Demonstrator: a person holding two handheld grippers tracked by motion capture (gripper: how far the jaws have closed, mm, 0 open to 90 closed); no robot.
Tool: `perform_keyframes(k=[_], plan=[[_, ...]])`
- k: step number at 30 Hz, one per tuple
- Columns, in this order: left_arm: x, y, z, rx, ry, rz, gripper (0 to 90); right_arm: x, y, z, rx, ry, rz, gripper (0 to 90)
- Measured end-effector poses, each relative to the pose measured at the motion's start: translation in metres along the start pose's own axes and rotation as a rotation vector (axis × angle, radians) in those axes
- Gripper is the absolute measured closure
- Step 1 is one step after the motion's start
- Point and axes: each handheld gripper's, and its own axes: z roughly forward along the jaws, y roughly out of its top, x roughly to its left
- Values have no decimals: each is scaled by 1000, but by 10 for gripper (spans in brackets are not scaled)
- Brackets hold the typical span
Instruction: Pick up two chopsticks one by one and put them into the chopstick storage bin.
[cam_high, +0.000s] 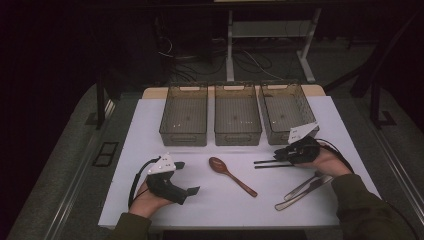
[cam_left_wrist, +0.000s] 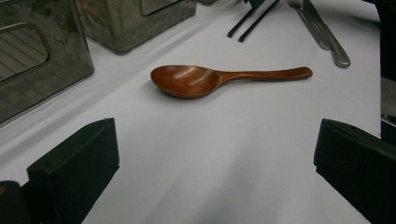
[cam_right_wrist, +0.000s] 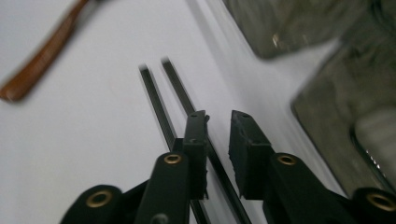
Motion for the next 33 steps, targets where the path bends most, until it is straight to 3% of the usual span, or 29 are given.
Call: perform_keyframes(k=[8, 16, 18, 20, 23, 26, 27, 29, 33], plan=[[0, 0, 0, -1, -2, 1, 0, 11, 25, 26, -27, 43, -42, 731], [0, 0, 0, -2, -2, 1, 0, 14, 29, 49, 14, 77, -68, 745], [-1, 0, 0, -1, -2, 1, 0, 15, 29, 50, 18, 76, -68, 749], [-1, 0, 0, -1, -2, 1, 0, 17, 29, 52, 11, 82, -35, 764], [-1, 0, 0, -1, -2, 0, 0, 13, 28, 52, 13, 79, -72, 786], [0, 0, 0, -1, -2, 0, 0, 12, 28, 52, 11, 83, -76, 792], [-1, 0, 0, -1, -2, 0, 0, 14, 28, 52, 5, 91, -42, 796], [-1, 0, 0, -2, -3, 1, 0, 10, 29, 53, 8, 84, -76, 808], [-1, 0, 0, -2, -3, 0, 0, 7, 34, 55, 19, 52, -85, 820]])
